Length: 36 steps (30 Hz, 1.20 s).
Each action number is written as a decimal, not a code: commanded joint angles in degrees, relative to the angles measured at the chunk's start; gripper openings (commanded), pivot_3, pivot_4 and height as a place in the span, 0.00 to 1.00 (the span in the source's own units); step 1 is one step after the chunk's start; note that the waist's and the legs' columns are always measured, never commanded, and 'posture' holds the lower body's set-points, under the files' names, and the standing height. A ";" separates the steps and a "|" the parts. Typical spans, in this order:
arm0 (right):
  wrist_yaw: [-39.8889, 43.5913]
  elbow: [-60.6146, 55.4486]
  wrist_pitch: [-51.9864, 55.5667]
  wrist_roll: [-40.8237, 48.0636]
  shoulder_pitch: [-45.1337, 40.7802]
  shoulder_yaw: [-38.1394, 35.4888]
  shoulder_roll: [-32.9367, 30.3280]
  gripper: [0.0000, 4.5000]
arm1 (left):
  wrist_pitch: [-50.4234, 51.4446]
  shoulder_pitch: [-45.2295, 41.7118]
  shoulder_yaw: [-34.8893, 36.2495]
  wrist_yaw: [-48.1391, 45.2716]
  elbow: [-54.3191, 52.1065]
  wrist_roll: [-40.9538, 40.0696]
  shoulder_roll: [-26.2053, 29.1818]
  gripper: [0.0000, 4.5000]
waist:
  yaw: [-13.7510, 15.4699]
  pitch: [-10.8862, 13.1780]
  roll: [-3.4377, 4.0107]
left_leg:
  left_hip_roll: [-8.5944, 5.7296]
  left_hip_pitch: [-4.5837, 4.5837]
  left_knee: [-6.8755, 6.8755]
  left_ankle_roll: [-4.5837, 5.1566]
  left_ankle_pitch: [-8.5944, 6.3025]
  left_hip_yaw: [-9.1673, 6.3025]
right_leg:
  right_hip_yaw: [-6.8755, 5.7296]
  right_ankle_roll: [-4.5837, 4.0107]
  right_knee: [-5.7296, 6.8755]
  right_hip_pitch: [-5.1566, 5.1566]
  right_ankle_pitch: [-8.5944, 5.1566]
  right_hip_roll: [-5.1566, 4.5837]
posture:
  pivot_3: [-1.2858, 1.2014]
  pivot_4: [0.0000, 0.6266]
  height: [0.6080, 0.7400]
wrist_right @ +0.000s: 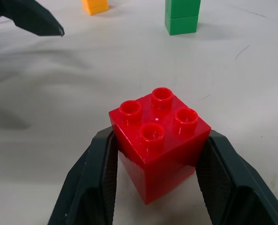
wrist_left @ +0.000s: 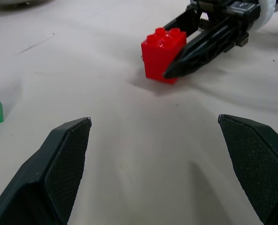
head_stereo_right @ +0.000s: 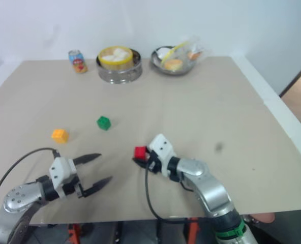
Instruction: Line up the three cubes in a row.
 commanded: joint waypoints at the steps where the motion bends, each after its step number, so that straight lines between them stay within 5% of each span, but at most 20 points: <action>1: 0.17 -0.23 -1.76 -0.46 0.01 0.06 0.10 0.40 | -1.51 -0.72 0.02 -0.54 -2.70 -1.96 -0.59 1.00 | 0.00 0.00 0.00 | 0.00 0.00 0.00 0.00 0.00 0.00 | 0.00 0.00 0.00 0.00 0.00 0.00 | 0.52 0.24 1.00; 11: 0.83 -0.13 -1.10 0.38 0.38 -0.23 0.81 0.40 | -0.82 -1.78 0.24 -1.19 -2.43 -4.34 -1.17 1.00 | 0.00 0.00 -0.01 | 0.01 0.00 0.02 0.00 0.00 0.01 | 0.03 0.00 0.00 0.01 0.03 0.03 | 0.52 0.24 1.00; 13: 0.98 -0.17 -0.91 0.63 0.43 -0.42 0.86 0.63 | -0.77 -2.13 0.20 -1.15 -1.92 -4.05 -1.04 1.00 | 0.00 0.00 -0.01 | 0.01 0.00 0.03 0.00 0.00 0.01 | 0.03 0.01 0.00 0.01 0.04 0.03 | 0.52 0.24 1.00; 18: 1.55 -1.06 -0.59 1.52 0.44 -1.21 0.35 0.99 | -0.50 -2.26 0.10 -0.98 -1.58 -3.48 -0.79 1.00 | 0.00 -0.01 -0.01 | 0.01 0.01 0.05 0.00 0.00 0.03 | 0.06 0.02 0.00 0.01 0.07 0.03 | 0.52 0.24 1.00; 36: 6.65 -9.20 5.11 12.36 -5.81 -7.73 -5.86 0.99 | 2.74 -3.92 6.09 10.60 2.08 -1.56 -3.75 1.00 | 0.02 -0.01 -0.06 | 0.03 0.08 0.07 0.01 0.01 0.06 | 0.09 0.01 0.00 0.07 0.12 0.06 | 0.52 0.24 1.00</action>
